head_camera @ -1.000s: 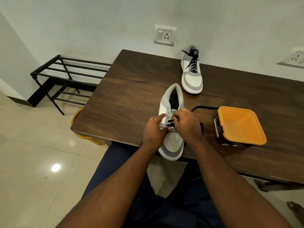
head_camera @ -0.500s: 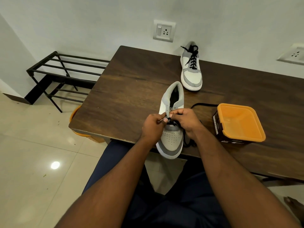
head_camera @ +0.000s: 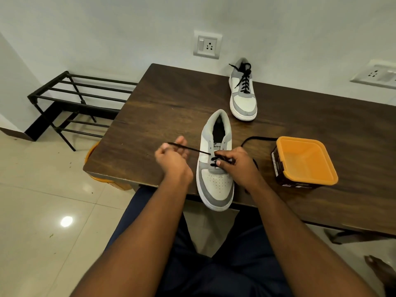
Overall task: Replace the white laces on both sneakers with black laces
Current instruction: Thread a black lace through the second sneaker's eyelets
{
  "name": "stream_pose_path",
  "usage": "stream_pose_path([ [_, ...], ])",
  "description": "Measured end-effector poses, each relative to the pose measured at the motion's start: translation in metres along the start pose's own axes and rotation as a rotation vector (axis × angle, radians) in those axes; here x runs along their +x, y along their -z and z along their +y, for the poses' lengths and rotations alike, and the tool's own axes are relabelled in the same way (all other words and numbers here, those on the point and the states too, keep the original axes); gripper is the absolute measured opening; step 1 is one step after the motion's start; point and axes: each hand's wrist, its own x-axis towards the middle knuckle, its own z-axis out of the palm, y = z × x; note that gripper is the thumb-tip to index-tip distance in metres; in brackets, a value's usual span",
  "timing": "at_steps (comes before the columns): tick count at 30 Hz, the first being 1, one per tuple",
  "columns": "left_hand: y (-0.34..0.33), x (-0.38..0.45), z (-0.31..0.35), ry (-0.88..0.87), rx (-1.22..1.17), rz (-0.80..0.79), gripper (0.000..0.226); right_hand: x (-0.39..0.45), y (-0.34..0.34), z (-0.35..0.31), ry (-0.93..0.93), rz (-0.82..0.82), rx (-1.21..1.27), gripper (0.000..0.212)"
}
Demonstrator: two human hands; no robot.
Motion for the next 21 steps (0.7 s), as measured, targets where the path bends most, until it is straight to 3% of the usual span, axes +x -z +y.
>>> stream_pose_path([
  [2, -0.006, 0.019, 0.038, 0.065, -0.319, 0.07, 0.034, -0.004, 0.002, 0.002, 0.042, 0.059, -0.16, 0.036],
  [4, -0.009, 0.023, 0.06, -0.073, -0.278, 0.112, 0.024, -0.009, 0.004, 0.0, 0.111, 0.113, -0.327, 0.038],
  [6, -0.01, 0.014, 0.06, -0.486, 0.261, 0.006, 0.017, -0.012, 0.005, -0.002, 0.163, 0.142, -0.425, 0.04],
  [8, -0.007, 0.001, 0.036, -0.771, 0.986, -0.322, 0.017, -0.012, 0.006, -0.004, 0.209, 0.159, -0.442, 0.042],
  [10, -0.002, -0.008, 0.012, -0.681, 1.475, -0.52, 0.02, -0.012, 0.007, -0.005, 0.258, 0.156, -0.51, 0.039],
  [11, 0.0, -0.011, 0.006, -0.62, 1.576, -0.544, 0.022, -0.011, 0.008, -0.005, 0.269, 0.137, -0.561, 0.04],
  [17, 0.006, -0.007, -0.004, -0.459, 1.446, -0.518, 0.008, -0.005, 0.023, -0.014, 0.188, -0.028, -0.681, 0.044],
  [21, 0.02, 0.022, 0.034, -0.466, 1.105, 0.07, 0.013, -0.005, 0.028, -0.012, 0.179, -0.01, -0.602, 0.041],
])
